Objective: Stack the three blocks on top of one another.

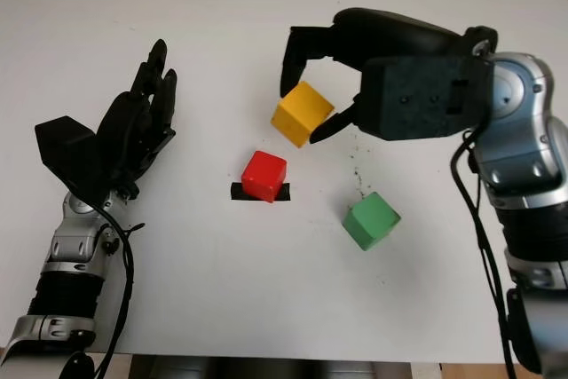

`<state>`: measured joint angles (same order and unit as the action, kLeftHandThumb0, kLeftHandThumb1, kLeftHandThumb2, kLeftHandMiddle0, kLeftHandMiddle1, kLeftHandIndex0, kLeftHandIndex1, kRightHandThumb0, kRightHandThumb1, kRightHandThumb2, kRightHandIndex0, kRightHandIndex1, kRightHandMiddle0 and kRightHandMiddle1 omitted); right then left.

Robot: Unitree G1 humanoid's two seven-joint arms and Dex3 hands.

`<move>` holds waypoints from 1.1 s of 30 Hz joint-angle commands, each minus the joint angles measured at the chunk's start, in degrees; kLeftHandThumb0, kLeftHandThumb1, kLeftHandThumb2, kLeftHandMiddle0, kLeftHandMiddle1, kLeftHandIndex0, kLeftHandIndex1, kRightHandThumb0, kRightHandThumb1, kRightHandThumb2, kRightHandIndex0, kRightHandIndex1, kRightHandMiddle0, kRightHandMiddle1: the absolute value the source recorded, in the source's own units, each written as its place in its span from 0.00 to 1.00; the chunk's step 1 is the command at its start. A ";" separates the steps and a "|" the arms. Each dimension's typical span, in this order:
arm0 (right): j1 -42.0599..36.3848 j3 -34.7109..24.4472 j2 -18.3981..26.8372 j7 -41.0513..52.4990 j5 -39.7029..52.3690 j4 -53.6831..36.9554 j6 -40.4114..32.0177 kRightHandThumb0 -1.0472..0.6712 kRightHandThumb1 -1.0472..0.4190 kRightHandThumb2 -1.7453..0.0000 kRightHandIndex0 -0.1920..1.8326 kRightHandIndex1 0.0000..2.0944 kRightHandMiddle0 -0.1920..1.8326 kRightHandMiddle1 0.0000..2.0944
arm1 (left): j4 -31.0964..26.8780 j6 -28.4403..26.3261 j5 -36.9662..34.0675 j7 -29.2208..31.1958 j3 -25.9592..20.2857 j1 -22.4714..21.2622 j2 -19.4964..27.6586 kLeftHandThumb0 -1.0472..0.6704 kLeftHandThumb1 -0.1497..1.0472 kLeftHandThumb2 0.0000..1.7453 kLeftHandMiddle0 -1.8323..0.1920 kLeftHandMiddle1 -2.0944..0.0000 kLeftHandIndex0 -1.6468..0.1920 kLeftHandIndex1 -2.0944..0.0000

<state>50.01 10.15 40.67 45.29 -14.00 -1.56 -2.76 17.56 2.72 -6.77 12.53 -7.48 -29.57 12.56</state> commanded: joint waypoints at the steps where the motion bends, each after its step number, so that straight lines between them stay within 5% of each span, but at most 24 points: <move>1: 1.96 0.70 -1.17 0.25 0.36 1.24 1.71 0.40 0.04 0.97 0.28 0.01 0.27 0.70 | -1.13 0.29 -0.06 -0.46 -0.28 0.22 0.07 0.14 1.00 0.38 0.98 0.97 0.98 0.97; 17: 7.41 5.40 -5.55 3.51 -0.95 11.55 9.58 0.38 0.03 0.97 0.26 0.01 0.25 0.75 | -2.36 0.98 -0.93 -4.13 -0.72 0.36 -2.26 0.13 1.00 0.40 0.99 0.97 0.99 0.98; 33: 6.03 5.65 -6.95 6.34 -0.81 13.51 6.65 0.37 0.04 0.97 0.27 0.02 0.24 0.77 | -2.76 1.11 -1.12 -4.62 -0.19 1.14 -3.14 0.16 1.00 0.39 0.99 0.97 0.99 0.97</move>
<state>56.20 15.50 34.12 51.49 -15.17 11.72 3.68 15.74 3.22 -7.94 8.07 -7.71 -29.20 9.82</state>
